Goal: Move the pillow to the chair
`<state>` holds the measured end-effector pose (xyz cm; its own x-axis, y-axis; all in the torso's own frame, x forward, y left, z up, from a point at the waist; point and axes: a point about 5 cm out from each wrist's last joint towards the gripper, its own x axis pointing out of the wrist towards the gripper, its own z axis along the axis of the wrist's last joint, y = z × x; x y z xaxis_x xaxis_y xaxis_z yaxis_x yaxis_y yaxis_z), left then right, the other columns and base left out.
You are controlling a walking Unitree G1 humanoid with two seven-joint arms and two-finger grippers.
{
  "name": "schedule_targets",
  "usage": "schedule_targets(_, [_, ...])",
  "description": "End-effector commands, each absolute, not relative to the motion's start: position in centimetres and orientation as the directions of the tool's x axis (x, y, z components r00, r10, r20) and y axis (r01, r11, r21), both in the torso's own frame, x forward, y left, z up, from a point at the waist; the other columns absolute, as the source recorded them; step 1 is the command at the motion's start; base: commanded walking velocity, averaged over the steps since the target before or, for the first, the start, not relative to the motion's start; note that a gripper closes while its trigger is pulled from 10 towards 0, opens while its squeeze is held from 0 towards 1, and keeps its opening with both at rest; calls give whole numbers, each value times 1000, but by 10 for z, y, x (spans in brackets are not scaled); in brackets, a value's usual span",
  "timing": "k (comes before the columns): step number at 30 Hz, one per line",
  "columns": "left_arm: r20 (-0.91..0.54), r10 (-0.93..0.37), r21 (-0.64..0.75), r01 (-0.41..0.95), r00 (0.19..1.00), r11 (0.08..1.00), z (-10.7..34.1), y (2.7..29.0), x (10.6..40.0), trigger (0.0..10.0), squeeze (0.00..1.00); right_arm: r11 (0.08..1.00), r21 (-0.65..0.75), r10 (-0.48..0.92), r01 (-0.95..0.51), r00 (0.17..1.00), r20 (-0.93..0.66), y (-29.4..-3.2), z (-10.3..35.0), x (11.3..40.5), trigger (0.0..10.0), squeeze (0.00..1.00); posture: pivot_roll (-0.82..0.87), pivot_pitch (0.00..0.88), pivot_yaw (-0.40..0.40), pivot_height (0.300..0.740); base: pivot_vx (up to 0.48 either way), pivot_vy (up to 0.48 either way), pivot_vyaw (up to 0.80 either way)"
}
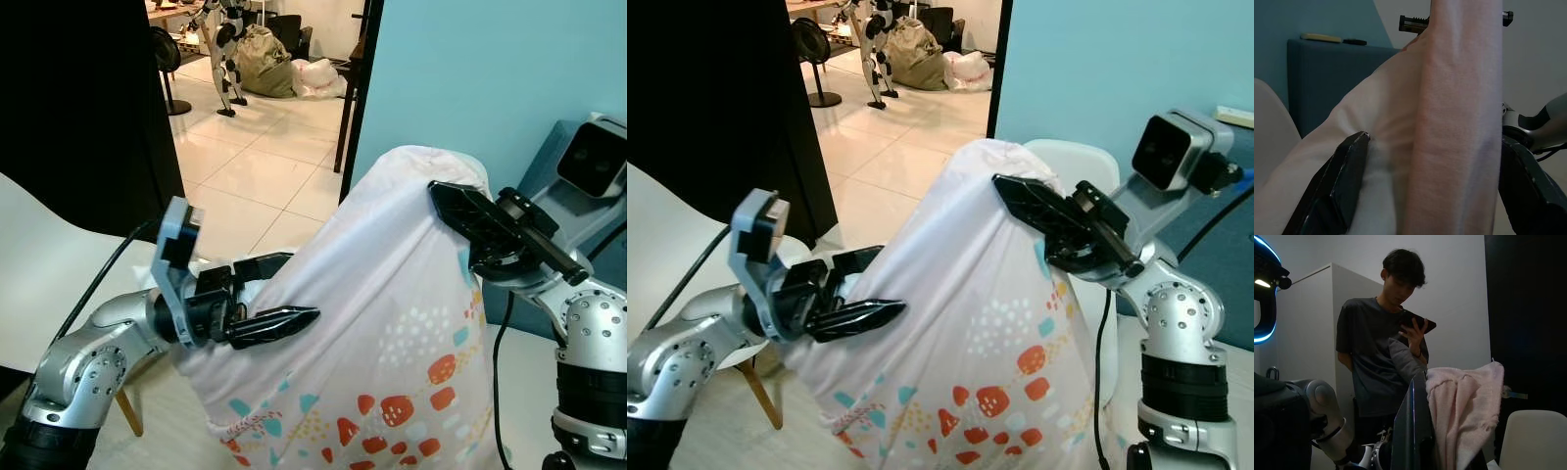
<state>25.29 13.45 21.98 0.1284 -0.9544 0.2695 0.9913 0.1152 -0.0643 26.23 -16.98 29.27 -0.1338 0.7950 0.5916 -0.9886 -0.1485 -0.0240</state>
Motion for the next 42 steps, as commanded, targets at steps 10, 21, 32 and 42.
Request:
schedule_targets(10, [281,-956,-63,996,83,68,218,138,241,0,184,-145,-69,794,-987,-157,587,-167,299,261,0,0,39,0,-39,740,0,0,0])
schedule_targets(21, [340,-931,-41,991,130,124,230,147,246,0,165,-119,-31,825,-992,-116,553,-159,288,264,0,0,44,0,-38,740,0,0,0])
schedule_targets(32, [410,-904,-50,993,119,108,236,144,247,0,153,29,27,891,-999,38,452,-142,266,279,0,0,37,0,-28,740,0,0,0])
schedule_targets(42, [531,-826,-46,980,189,194,251,144,263,0,0,57,85,947,-995,81,310,-116,232,279,0,0,35,0,-30,740,0,0,0])
